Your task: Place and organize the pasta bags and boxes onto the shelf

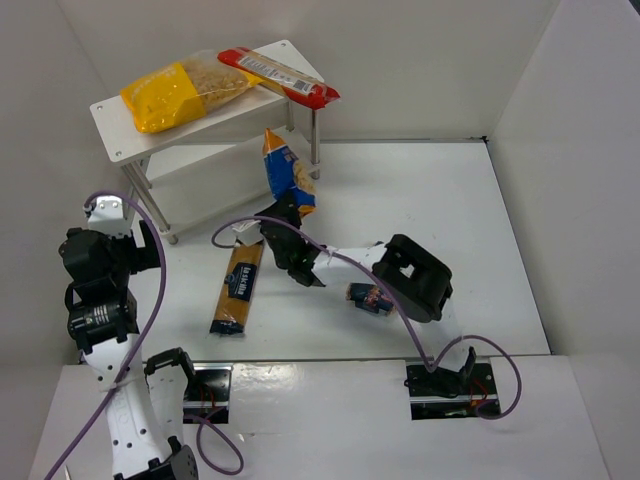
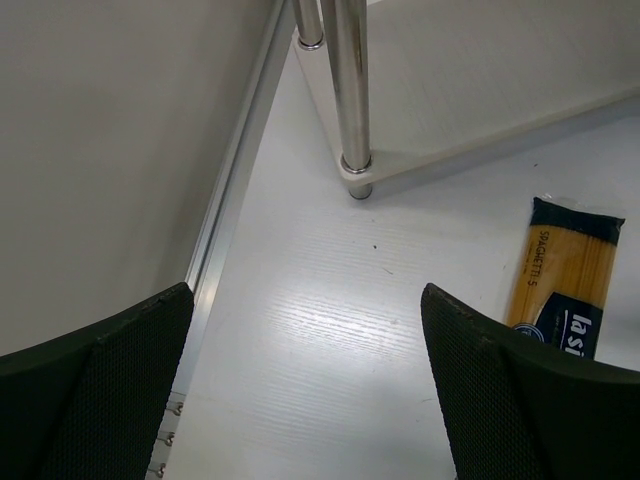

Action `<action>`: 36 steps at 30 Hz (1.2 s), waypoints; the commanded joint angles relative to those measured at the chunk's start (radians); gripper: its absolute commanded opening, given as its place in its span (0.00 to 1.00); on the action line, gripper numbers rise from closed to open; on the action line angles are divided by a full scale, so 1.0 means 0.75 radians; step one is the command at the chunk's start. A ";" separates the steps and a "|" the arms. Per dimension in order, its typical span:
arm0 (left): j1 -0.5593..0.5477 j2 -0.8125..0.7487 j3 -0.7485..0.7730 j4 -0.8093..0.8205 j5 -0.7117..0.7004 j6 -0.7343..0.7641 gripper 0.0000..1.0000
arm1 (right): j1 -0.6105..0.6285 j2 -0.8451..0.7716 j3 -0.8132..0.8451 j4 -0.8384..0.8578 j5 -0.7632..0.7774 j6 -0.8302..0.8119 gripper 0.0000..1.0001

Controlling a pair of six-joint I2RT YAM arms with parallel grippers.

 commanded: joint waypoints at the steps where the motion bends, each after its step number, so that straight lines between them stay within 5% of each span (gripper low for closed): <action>1: 0.008 -0.011 -0.009 0.060 0.001 -0.039 1.00 | -0.003 0.002 0.041 0.517 -0.023 -0.218 0.00; 25: 0.008 -0.011 -0.009 0.048 0.052 -0.027 1.00 | -0.040 0.231 0.096 1.194 -0.308 -0.268 0.00; 36: 0.008 0.001 -0.021 0.048 0.064 -0.027 1.00 | -0.052 0.272 0.212 1.252 -0.322 -0.102 0.00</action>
